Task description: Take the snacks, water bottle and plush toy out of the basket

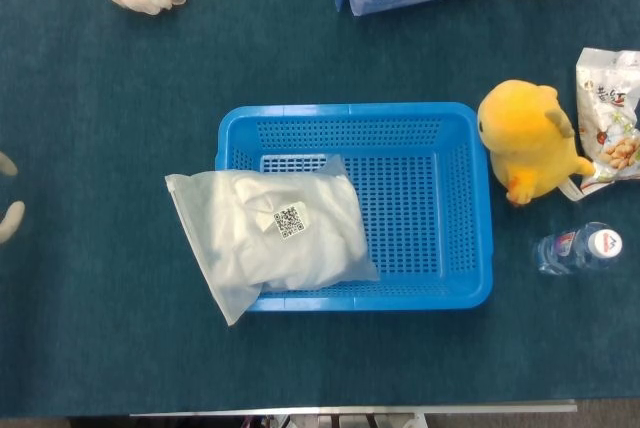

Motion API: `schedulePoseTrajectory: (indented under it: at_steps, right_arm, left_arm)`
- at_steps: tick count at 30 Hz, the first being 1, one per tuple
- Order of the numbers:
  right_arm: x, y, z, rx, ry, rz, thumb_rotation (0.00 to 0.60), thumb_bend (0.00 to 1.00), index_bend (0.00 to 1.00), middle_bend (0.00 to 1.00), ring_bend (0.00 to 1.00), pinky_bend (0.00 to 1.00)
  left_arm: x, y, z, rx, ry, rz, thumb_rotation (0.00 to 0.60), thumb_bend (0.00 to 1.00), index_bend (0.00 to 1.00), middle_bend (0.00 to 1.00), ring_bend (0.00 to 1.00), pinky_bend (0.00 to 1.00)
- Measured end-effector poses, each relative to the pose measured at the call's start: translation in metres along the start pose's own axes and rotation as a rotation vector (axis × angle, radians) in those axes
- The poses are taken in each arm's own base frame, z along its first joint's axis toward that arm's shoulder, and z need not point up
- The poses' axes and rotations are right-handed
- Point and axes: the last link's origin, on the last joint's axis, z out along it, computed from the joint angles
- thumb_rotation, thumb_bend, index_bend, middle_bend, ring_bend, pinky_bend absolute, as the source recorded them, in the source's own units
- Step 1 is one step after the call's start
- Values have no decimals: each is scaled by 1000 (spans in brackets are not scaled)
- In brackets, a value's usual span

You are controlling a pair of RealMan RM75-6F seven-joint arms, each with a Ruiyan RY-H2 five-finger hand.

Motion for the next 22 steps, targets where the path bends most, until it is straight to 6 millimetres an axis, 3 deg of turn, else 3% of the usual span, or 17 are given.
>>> schedulePoseTrajectory:
  at_steps: [9,18,22]
  right_arm:
    - [-14,8,-28,-150,12,-183,600,0,216,268,195,469]
    - [-15,8,-80,-315,26,-230,600,0,227,272,195,469]
    - [-15,8,-88,-351,29,-223,600,0,227,275,195,469]
  left_arm:
    - [4,12,22,-90,-16,-17,600,252,439,383,331,527]
    - [3,16,41,-136,-28,-29,600,252,440,383,331,527]
    - [-1,19,45,-147,-40,-31,600,252,439,382,330,527]
